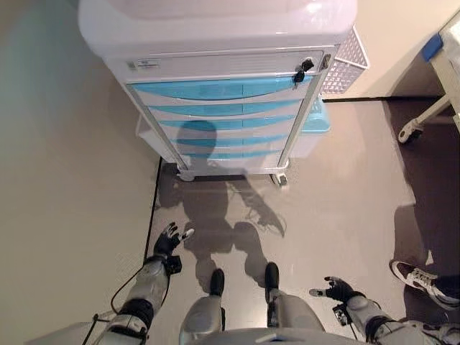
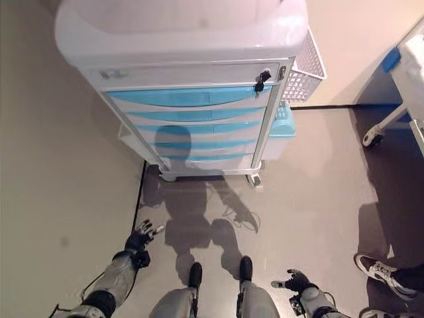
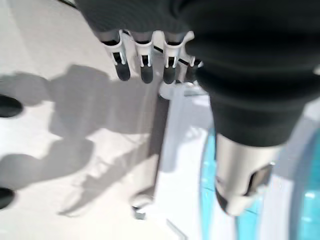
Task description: Open the drawer and pick up the medicine
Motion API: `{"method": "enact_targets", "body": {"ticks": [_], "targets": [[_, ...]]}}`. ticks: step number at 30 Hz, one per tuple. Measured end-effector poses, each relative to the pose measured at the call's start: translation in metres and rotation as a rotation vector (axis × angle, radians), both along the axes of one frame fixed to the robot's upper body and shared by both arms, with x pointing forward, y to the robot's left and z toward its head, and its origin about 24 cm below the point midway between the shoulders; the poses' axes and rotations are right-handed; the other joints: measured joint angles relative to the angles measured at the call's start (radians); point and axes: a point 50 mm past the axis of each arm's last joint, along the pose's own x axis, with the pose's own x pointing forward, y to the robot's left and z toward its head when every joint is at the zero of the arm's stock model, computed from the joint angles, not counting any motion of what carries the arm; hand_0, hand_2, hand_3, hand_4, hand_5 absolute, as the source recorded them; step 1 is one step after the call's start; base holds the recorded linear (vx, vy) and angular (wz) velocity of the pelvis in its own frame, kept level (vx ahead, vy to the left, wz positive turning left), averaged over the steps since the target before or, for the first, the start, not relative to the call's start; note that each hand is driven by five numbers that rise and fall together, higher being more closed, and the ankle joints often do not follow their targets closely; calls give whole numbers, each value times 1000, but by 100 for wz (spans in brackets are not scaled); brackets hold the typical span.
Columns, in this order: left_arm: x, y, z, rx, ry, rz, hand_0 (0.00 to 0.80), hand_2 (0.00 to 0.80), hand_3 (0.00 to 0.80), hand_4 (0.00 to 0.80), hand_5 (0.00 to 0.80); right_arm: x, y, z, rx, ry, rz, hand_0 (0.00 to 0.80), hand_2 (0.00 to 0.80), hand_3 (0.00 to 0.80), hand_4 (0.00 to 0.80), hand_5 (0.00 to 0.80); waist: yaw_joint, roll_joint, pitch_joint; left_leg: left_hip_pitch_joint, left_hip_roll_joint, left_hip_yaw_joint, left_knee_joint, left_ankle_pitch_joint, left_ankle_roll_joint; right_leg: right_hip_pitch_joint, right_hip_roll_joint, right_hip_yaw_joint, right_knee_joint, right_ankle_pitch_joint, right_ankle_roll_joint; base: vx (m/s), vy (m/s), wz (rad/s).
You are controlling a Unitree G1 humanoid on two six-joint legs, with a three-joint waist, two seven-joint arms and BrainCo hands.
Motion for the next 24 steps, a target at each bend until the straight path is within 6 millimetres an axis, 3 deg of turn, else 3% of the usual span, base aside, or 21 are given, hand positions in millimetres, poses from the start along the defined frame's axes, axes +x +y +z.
{"method": "enact_targets", "body": {"ticks": [2, 8, 11, 18, 24], "targets": [[24, -4, 22, -35, -99, 11, 0, 0, 0, 0, 0, 13, -1, 6, -3, -37, -3, 0, 0, 0, 0, 0, 2, -4, 45, -34, -8, 3, 18, 5, 3, -53, -7, 2, 54, -3, -4, -72, 9, -2], [45, -12, 57, -160, -258, 48, 0, 0, 0, 0, 0, 29, 4, 13, 10, -100, -5, 0, 0, 0, 0, 0, -21, -21, 74, -98, -24, 6, 56, 2, 5, -146, -23, 8, 149, -41, 4, -46, -11, -1], [66, -30, 103, -302, -441, 18, 0, 0, 0, 0, 0, 39, 6, 18, 10, -135, 3, 0, 0, 0, 0, 0, -18, -43, 99, -185, -38, 4, 127, -18, 3, -246, -35, 14, 248, -74, -3, -52, -8, 5], [90, -52, 157, -554, -626, 22, 0, 0, 0, 0, 0, 53, 8, 27, 7, -182, 17, 0, 0, 0, 0, 0, -24, -50, 128, -319, -60, 2, 291, -76, 7, -363, -54, 24, 382, -116, 0, -61, -11, 4], [94, -58, 185, -688, -717, 29, 0, 0, 0, 0, 0, 65, 9, 34, 2, -216, 31, 0, 0, 0, 0, 0, -31, -60, 133, -454, -66, 0, 435, -124, 5, -478, -57, 29, 477, -142, -1, -45, -6, 2]]}}
